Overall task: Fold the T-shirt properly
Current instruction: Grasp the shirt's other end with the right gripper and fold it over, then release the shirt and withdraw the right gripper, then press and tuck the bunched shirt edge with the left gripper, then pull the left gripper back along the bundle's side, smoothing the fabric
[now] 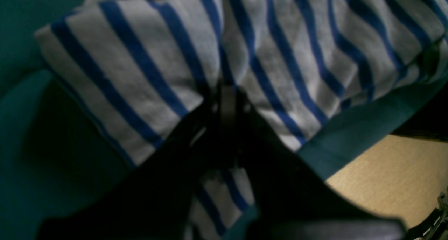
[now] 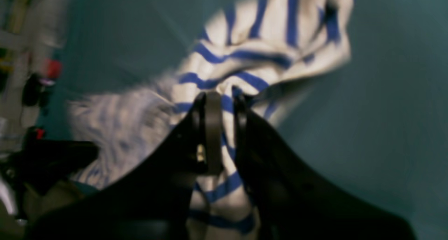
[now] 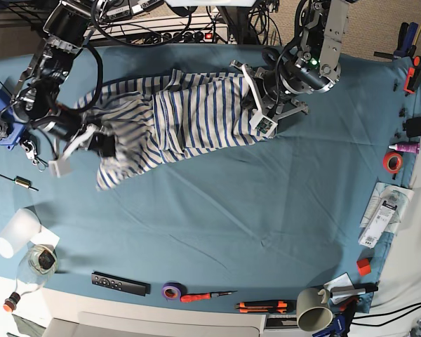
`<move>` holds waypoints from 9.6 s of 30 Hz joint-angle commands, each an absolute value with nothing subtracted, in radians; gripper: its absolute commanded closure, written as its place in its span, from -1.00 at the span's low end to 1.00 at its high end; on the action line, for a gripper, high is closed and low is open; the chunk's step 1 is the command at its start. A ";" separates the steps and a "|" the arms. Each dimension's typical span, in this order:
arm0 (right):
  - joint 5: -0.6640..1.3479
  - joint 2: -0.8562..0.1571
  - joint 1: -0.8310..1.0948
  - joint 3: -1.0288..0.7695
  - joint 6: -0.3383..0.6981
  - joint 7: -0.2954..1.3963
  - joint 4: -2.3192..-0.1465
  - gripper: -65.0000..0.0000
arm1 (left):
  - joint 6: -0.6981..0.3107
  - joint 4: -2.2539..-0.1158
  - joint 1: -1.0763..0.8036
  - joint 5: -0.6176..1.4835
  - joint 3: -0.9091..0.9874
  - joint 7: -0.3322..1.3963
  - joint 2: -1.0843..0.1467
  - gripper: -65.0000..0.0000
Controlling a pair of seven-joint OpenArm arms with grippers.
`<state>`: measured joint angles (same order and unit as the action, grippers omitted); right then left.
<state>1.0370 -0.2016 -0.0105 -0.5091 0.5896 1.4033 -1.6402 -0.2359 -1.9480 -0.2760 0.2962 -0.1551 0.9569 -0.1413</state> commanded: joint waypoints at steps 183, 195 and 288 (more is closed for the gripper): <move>0.952 -0.345 -0.014 -0.564 0.673 1.380 -1.674 0.54 | -0.621 -1.887 0.018 0.800 -0.018 1.097 -0.237 1.00; 0.952 -0.341 -0.014 -0.564 0.673 1.383 -1.674 0.54 | -0.500 -1.880 0.073 0.482 -0.225 0.986 -0.141 1.00; 1.009 -0.335 -0.019 -0.385 0.675 1.376 -1.674 0.54 | -0.633 -1.968 0.000 0.793 -0.037 1.085 -0.284 1.00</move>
<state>0.9920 -0.3233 -0.0025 -0.3801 0.6708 1.3952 -1.6596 -0.6304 -1.9503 -0.0162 0.7719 -0.0395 1.1126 -0.2787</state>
